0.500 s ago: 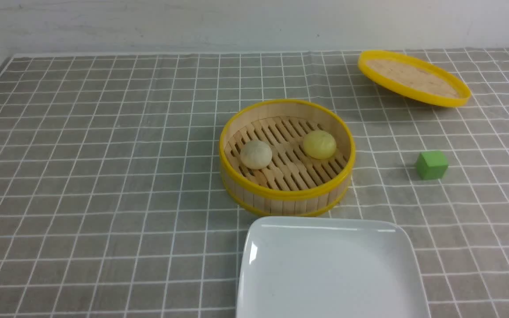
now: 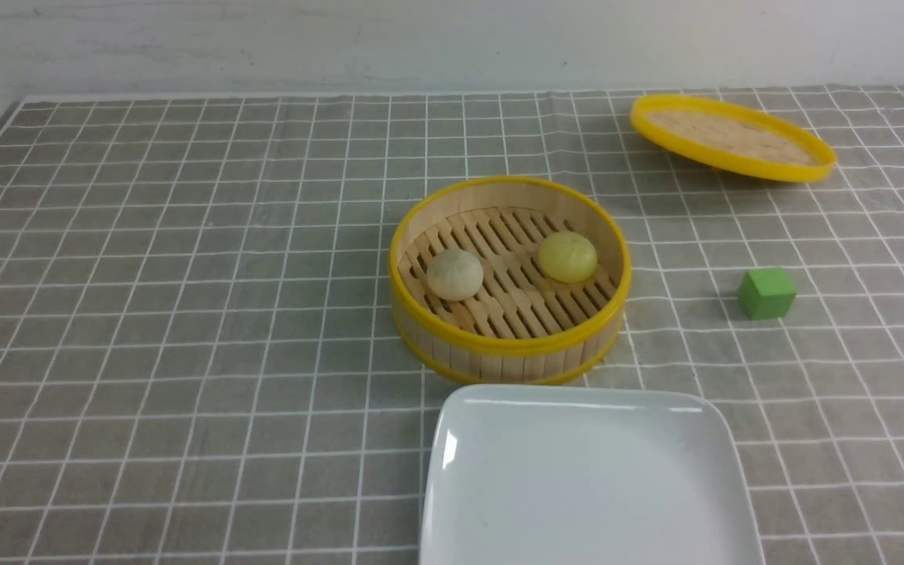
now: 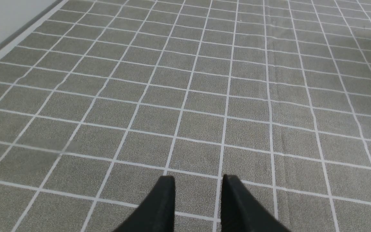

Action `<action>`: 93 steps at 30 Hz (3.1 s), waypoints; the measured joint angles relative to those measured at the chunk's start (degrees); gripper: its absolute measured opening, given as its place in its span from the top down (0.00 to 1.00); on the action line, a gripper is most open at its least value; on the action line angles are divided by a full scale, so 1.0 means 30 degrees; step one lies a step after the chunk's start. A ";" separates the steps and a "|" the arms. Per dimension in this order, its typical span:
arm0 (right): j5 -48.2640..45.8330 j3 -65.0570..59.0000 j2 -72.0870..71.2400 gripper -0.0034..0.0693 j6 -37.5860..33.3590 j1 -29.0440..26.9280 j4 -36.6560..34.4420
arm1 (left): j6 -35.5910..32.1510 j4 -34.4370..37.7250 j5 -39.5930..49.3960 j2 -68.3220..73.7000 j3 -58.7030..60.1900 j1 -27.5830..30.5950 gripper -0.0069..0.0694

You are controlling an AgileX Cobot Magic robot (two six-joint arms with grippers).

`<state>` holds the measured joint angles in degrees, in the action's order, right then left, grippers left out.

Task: Put the steamed buns into the plate on the grey tablecloth.
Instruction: 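Reach toward a bun in the bamboo steamer with the right gripper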

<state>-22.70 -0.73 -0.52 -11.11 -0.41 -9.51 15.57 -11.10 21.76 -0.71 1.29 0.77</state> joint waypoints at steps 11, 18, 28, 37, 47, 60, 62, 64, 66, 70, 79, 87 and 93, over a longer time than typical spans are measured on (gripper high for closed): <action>0.0000 0.0000 0.0000 0.62 0.0000 0.0000 0.0000 | 0.0000 0.0000 0.0000 0.0000 0.0000 0.0000 0.59; 0.0000 0.0000 0.0000 0.62 0.0000 0.0000 0.0000 | 0.0000 0.0000 0.0000 0.0000 0.0000 0.0000 0.59; -0.0013 0.0000 0.0000 0.62 0.0000 0.0000 0.0393 | 0.0000 -0.0295 0.0000 0.0000 0.0000 0.0000 0.59; 0.0321 0.0000 0.0000 0.62 0.0456 0.0000 0.0590 | 0.5931 0.6156 -0.0080 0.0000 0.0000 0.0000 0.59; 0.0892 -0.0225 0.0000 0.62 0.6385 0.0000 -0.9412 | 1.5652 1.7005 -0.0098 0.0000 0.0104 0.0000 0.59; -0.1360 0.4535 0.1949 0.80 0.5688 0.0000 -0.8456 | 0.3311 1.6776 -0.0049 0.0706 -0.5370 -0.0989 0.71; -0.3101 0.7762 0.5291 0.95 0.5003 0.0000 -0.5410 | 0.0834 1.6343 0.2768 0.3554 -0.8269 -0.1130 0.82; -0.4777 0.9557 0.7373 0.97 0.4942 0.0000 -0.3454 | 0.0011 1.5792 0.5583 0.5511 -0.9538 -0.1128 0.86; -0.6255 1.0757 0.9890 0.97 0.5006 0.0000 -0.1969 | -0.0492 1.4932 0.8132 0.7892 -1.0314 -0.1128 0.89; -0.8712 1.2782 1.6083 0.95 0.3866 0.0000 -0.0958 | -0.1436 1.2728 1.2005 1.3707 -1.1524 -0.1151 0.91; -0.9585 1.7577 2.4316 0.81 -0.3924 0.1730 -0.9676 | -0.3664 1.2914 1.1122 1.8024 -1.3485 -0.1151 0.88; -0.9221 2.5407 3.1969 0.75 -0.2356 0.5952 -0.5838 | -0.3810 1.2217 1.1006 1.8242 -1.3651 -0.1151 0.75; -0.9890 3.1473 3.6766 0.67 0.2080 0.8113 -0.0016 | -0.3810 1.1169 1.1025 1.8242 -1.3668 -0.1151 0.62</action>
<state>-52.37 93.68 109.78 -4.87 23.93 -9.56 4.15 22.40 54.83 54.01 -39.71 -2.68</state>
